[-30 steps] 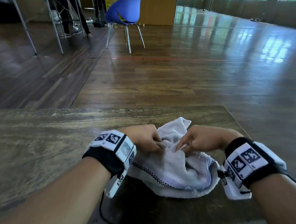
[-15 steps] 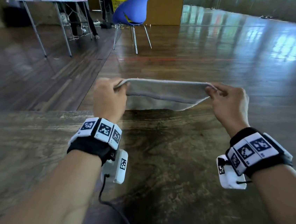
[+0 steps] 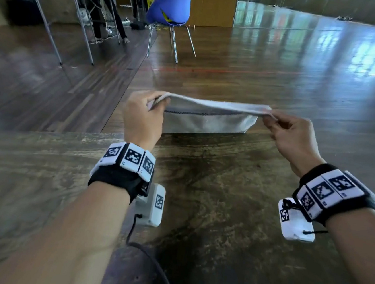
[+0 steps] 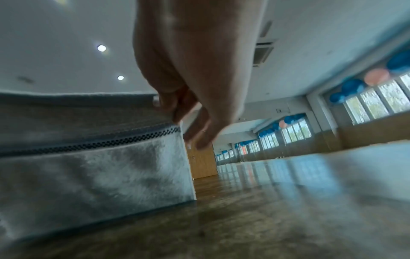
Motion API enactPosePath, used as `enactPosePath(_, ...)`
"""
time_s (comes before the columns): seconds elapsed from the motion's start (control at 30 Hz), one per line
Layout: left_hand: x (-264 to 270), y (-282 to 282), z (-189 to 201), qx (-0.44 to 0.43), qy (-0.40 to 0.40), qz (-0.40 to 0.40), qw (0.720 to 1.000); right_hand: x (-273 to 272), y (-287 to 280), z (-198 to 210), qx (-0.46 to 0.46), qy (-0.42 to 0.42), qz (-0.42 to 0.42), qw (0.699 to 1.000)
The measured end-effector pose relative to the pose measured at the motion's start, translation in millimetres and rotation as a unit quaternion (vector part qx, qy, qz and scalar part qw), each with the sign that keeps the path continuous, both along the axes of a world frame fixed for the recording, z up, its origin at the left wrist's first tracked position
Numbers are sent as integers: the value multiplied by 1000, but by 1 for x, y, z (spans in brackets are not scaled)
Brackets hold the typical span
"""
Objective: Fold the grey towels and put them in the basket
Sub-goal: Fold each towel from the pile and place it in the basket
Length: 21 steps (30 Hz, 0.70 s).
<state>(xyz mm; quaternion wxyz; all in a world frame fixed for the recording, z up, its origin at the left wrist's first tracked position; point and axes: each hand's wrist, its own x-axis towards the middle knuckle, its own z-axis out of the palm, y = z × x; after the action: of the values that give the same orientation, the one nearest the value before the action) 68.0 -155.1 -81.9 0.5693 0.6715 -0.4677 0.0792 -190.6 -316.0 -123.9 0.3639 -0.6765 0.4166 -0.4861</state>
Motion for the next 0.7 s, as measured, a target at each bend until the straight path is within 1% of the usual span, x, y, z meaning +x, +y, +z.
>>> enactPosePath(0.03,1,2,-6,34,-13,11,999,-5,-1,-7,6,71,-14,997)
enactPosePath(0.07,4,5,-14,94,-13,19,995,-10,-1,-14,10,142,-21,990)
enactPosePath(0.13,10,14,-38,228,-6,6,974,-20,5,-28,3,255,-19,967)
enactPosePath(0.17,14,20,-49,279,-7,-10,960,-26,10,-33,-1,282,-15,959)
enactPosePath(0.23,17,32,-59,335,-15,-36,941,-36,22,-34,-9,286,-8,958)
enactPosePath(0.27,19,37,-60,338,-19,-44,940,-40,27,-32,-18,278,-10,960)
enactPosePath(0.4,18,52,-50,286,-8,-58,956,-54,45,-10,-78,260,-45,961)
enactPosePath(0.5,8,65,-44,294,-19,-84,952,-62,65,2,-97,244,-63,963)
enactPosePath(0.57,0,76,-41,293,-28,-96,951,-71,82,6,-118,222,-57,966)
enactPosePath(0.7,-14,98,-30,253,-37,-109,961,-98,118,9,-155,180,-25,971)
